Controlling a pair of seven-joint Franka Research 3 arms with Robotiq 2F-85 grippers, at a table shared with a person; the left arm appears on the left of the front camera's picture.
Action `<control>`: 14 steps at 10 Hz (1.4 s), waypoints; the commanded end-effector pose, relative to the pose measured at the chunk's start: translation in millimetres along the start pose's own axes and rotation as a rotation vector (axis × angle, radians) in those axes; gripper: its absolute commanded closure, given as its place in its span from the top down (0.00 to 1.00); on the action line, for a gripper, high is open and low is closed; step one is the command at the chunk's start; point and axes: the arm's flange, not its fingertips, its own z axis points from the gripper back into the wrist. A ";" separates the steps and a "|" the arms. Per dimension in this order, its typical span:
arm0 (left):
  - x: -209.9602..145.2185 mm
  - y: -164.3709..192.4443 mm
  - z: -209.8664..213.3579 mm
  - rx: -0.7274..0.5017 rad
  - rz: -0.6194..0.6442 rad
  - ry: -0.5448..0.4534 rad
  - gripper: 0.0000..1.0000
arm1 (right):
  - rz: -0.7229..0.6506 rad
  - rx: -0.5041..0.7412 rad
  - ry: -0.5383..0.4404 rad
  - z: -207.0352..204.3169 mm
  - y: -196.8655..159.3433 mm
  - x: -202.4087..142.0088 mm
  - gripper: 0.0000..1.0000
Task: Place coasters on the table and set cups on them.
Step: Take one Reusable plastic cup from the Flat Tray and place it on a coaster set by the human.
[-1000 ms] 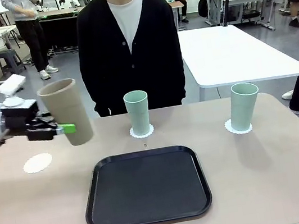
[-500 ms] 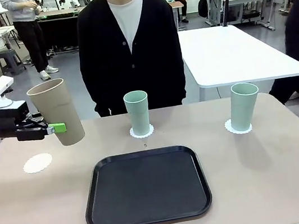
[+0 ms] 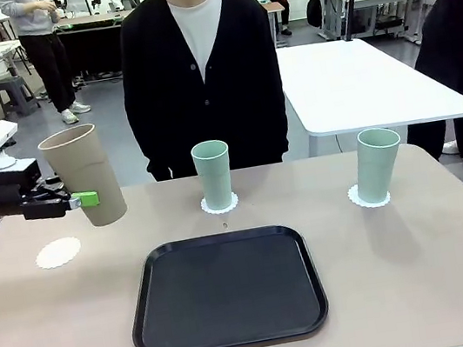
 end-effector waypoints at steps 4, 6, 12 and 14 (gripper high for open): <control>-47.4 38.5 117.3 0.225 0.019 0.035 0.83 | 0.000 0.002 -0.007 -1.9 0.3 0.5 1.00; -62.1 45.9 141.9 0.286 0.044 0.041 0.83 | 0.000 0.002 -0.007 -1.9 0.3 0.5 1.00; -78.0 45.0 151.0 0.297 0.082 0.074 0.83 | 0.000 0.002 -0.007 -1.9 0.3 0.5 1.00; -78.0 45.0 151.0 0.297 0.082 0.074 0.83 | 0.000 0.002 -0.007 -1.9 0.3 0.5 1.00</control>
